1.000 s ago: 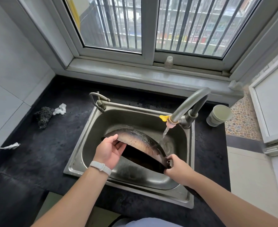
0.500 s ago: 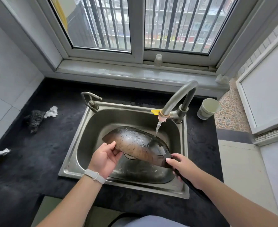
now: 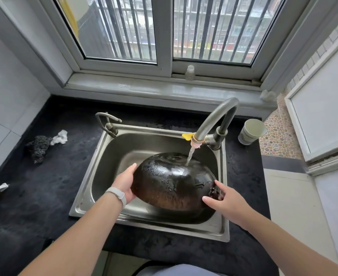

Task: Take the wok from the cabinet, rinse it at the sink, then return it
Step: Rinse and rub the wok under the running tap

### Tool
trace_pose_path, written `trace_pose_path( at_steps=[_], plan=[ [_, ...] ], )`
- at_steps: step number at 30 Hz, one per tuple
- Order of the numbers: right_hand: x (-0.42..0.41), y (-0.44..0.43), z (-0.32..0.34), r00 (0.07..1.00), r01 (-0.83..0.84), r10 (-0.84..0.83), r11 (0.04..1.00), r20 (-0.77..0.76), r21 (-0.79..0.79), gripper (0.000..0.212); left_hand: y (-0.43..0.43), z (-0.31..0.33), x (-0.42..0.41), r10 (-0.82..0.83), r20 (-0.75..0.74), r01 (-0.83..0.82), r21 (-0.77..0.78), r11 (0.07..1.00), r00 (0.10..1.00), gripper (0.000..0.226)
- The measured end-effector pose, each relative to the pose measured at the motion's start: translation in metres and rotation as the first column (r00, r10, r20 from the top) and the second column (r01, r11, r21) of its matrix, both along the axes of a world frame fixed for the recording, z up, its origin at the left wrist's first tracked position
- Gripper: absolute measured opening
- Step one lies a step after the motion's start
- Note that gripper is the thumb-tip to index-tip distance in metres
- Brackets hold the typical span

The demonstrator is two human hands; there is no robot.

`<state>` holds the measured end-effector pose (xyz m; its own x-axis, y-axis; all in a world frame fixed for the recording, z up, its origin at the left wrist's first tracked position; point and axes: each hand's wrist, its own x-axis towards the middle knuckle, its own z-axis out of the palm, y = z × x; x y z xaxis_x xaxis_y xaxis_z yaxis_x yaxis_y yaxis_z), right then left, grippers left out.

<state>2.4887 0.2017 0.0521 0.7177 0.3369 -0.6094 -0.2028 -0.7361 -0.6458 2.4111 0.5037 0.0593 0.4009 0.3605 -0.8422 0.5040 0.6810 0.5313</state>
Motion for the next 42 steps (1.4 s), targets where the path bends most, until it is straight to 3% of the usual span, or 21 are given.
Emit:
trace_pose_path(
  at_steps=[1,3,5,7,11,13,16,23,26,27,30,34,38,42],
  plan=[
    [0.001,0.0,-0.001,1.0,0.005,-0.005,1.0,0.007,-0.009,0.102,-0.001,-0.005,0.003,-0.016,-0.04,0.018,0.056,0.998,0.999,0.041],
    [0.002,0.002,-0.003,0.999,0.038,-0.038,0.999,0.0,-0.011,0.094,0.001,-0.019,0.005,0.0,-0.096,0.02,0.21,0.977,0.995,0.074],
    [0.005,0.003,-0.004,0.988,0.133,-0.129,0.99,-0.08,0.039,0.074,0.005,-0.035,0.006,0.027,-0.126,0.011,0.298,0.955,0.992,0.095],
    [0.009,0.003,-0.002,0.959,0.229,-0.215,0.971,-0.183,0.063,0.053,0.004,-0.037,0.007,0.043,-0.123,-0.002,0.316,0.949,0.992,0.095],
    [0.019,0.001,0.005,0.862,0.306,-0.289,0.952,-0.417,-0.027,0.065,-0.006,-0.037,-0.001,0.075,-0.099,-0.041,0.309,0.95,0.992,0.075],
    [0.021,0.001,0.005,0.811,0.297,-0.278,0.954,-0.514,-0.047,0.062,-0.009,-0.045,-0.008,0.082,-0.096,-0.047,0.325,0.945,0.992,0.057],
    [0.017,0.002,0.004,0.767,0.269,-0.221,0.963,-0.603,-0.011,0.053,-0.012,-0.051,-0.018,0.072,-0.048,-0.048,0.393,0.918,0.996,0.055],
    [0.005,0.003,0.001,0.914,0.239,-0.173,0.961,-0.367,0.141,0.038,-0.008,-0.05,-0.029,-0.054,0.071,0.016,0.459,0.888,0.996,0.065],
    [0.004,-0.004,-0.001,0.947,0.182,-0.115,0.961,-0.299,0.207,0.041,-0.007,-0.05,-0.031,-0.18,0.074,0.116,0.519,0.847,0.981,0.047],
    [0.004,-0.007,0.0,0.953,0.162,-0.098,0.964,-0.288,0.209,0.046,-0.006,-0.05,-0.031,-0.214,0.067,0.146,0.533,0.833,0.975,0.053],
    [0.003,-0.012,0.0,0.961,0.136,-0.074,0.965,-0.265,0.224,0.053,-0.003,-0.055,-0.027,-0.292,0.066,0.209,0.554,0.806,0.954,0.099],
    [0.001,-0.011,0.004,0.968,0.124,-0.072,0.97,-0.242,0.208,0.062,-0.008,-0.063,-0.016,-0.281,0.058,0.228,0.443,0.867,0.958,0.117],
    [-0.003,-0.016,0.003,0.965,0.161,-0.118,0.971,-0.233,0.175,0.035,-0.018,-0.066,-0.012,-0.256,0.062,0.211,0.401,0.891,0.965,0.122],
    [-0.005,-0.022,0.002,0.961,0.199,-0.171,0.974,-0.217,0.112,0.043,-0.025,-0.069,-0.008,-0.262,0.075,0.218,0.361,0.907,0.962,0.116]
  ],
)
